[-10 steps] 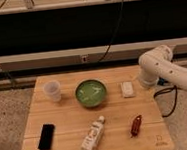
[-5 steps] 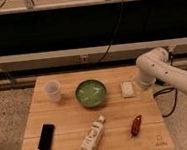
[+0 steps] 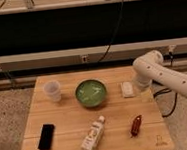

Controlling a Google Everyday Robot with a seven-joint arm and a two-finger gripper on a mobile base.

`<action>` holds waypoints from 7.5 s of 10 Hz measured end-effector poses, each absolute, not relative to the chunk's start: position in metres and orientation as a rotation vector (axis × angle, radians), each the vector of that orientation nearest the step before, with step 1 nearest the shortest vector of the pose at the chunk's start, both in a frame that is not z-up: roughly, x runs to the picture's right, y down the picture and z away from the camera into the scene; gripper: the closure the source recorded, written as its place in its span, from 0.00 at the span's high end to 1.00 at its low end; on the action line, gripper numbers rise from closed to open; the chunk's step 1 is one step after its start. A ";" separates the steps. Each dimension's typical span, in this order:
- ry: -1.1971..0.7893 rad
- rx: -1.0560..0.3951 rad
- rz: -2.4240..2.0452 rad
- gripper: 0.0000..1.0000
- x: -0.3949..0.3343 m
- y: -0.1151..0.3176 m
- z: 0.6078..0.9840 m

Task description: Place the white sponge in the ceramic cup

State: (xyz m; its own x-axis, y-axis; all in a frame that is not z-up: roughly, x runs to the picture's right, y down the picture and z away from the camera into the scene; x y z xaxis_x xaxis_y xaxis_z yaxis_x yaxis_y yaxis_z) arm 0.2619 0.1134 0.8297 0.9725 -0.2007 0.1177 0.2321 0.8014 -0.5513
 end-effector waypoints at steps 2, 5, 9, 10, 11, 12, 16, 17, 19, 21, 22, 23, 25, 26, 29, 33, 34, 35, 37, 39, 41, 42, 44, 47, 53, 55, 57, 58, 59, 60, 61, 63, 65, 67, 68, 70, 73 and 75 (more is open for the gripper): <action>-0.058 -0.601 -0.253 0.80 0.261 0.116 0.844; -0.063 -0.599 -0.279 0.80 0.261 0.115 0.857; -0.068 -0.601 -0.327 0.80 0.265 0.115 0.871; -0.071 -0.601 -0.340 0.80 0.266 0.114 0.875; -0.073 -0.603 -0.357 0.80 0.267 0.113 0.880; -0.076 -0.606 -0.371 0.80 0.265 0.112 0.884; -0.089 -0.616 -0.408 0.80 0.267 0.111 0.893; -0.096 -0.618 -0.415 0.80 0.266 0.111 0.896; -0.108 -0.626 -0.429 0.80 0.265 0.110 0.903; -0.114 -0.631 -0.440 0.80 0.266 0.110 0.908; -0.115 -0.631 -0.439 0.80 0.266 0.110 0.909; -0.117 -0.633 -0.439 0.80 0.267 0.112 0.912; -0.120 -0.634 -0.438 0.80 0.269 0.113 0.915; -0.122 -0.633 -0.439 0.80 0.270 0.114 0.916; -0.126 -0.632 -0.436 0.80 0.271 0.115 0.921; -0.128 -0.635 -0.429 0.80 0.274 0.117 0.925; -0.130 -0.636 -0.426 0.79 0.275 0.117 0.927; -0.131 -0.636 -0.425 0.75 0.276 0.116 0.927; -0.131 -0.637 -0.419 0.72 0.279 0.116 0.930; -0.132 -0.637 -0.414 0.71 0.280 0.115 0.932; -0.132 -0.637 -0.414 0.55 0.281 0.115 0.932; -0.132 -0.637 -0.414 0.47 0.281 0.114 0.932; -0.130 -0.636 -0.413 0.42 0.281 0.112 0.930; -0.131 -0.640 -0.414 0.37 0.281 0.113 0.928; -0.131 -0.641 -0.414 0.00 0.282 0.113 0.928; -0.131 -0.641 -0.414 0.00 0.282 0.113 0.928; -0.128 -0.641 -0.421 0.00 0.281 0.112 0.926; -0.123 -0.642 -0.432 0.00 0.279 0.109 0.921; -0.119 -0.640 -0.442 0.00 0.276 0.104 0.914; -0.118 -0.639 -0.449 0.00 0.274 0.098 0.908; -0.116 -0.638 -0.456 0.00 0.273 0.098 0.906; -0.114 -0.635 -0.484 0.00 0.264 0.094 0.903; -0.116 -0.633 -0.507 0.00 0.260 0.087 0.892; -0.131 -0.632 -0.537 0.00 0.249 0.086 0.886; -0.135 -0.629 -0.548 0.00 0.243 0.084 0.882; -0.143 -0.623 -0.572 0.00 0.228 0.077 0.870; -0.148 -0.614 -0.612 0.00 0.213 0.071 0.858; -0.153 -0.606 -0.645 0.00 0.188 0.062 0.852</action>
State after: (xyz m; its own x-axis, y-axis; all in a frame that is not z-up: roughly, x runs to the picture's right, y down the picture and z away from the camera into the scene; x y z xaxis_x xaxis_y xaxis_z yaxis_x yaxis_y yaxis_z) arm 0.1875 0.0618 0.8520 0.7944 -0.5186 0.3162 0.6054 0.6335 -0.4819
